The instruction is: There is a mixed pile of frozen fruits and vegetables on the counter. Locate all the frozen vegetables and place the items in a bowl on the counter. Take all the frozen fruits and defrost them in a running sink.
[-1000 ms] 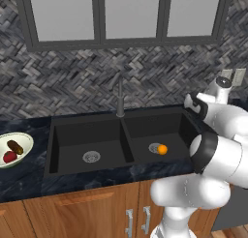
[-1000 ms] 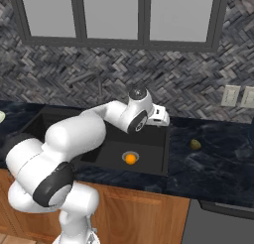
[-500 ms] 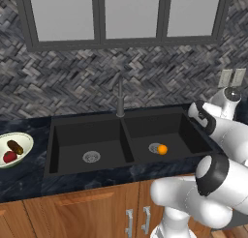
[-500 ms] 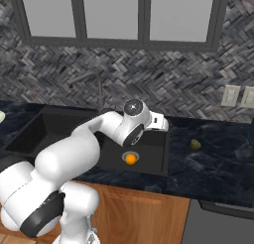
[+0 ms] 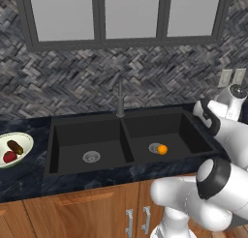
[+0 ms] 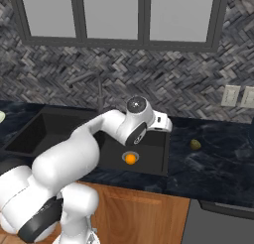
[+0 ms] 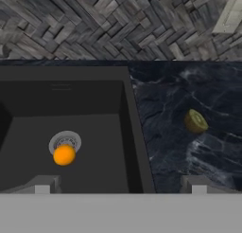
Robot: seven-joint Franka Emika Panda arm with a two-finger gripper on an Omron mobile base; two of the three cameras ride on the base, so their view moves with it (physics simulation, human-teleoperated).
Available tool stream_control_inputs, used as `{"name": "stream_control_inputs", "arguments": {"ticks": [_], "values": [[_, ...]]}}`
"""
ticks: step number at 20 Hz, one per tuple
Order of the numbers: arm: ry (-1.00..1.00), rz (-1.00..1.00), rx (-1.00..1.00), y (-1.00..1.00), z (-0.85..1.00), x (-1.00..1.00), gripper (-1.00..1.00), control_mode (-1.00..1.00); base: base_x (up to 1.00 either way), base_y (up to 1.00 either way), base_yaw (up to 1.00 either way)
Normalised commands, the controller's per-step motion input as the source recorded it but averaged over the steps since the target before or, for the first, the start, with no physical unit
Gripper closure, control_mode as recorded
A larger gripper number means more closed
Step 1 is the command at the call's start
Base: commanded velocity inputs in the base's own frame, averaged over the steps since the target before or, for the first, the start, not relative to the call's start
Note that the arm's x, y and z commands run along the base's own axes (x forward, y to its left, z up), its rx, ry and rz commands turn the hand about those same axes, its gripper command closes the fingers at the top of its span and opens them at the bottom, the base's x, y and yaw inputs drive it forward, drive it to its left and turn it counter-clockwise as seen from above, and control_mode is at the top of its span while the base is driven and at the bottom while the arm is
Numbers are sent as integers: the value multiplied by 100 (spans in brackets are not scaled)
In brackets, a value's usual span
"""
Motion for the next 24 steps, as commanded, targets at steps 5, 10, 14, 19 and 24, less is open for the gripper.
{"name": "stream_control_inputs", "arguments": {"ticks": [5, 10, 14, 19, 24], "values": [[0, 0, 0, 0, 0, -49, -100, -100, 0, 0, 0], [0, 0, 0, -11, 0, -24, -100, -100, 0, 0, 0], [0, -1, 0, -16, 0, -8, -100, -100, 0, 0, 0], [0, -2, 0, -23, 0, -4, -100, -100, 0, 0, 0], [0, -3, 0, -19, 0, -17, -100, -100, 0, 0, 0]]}}
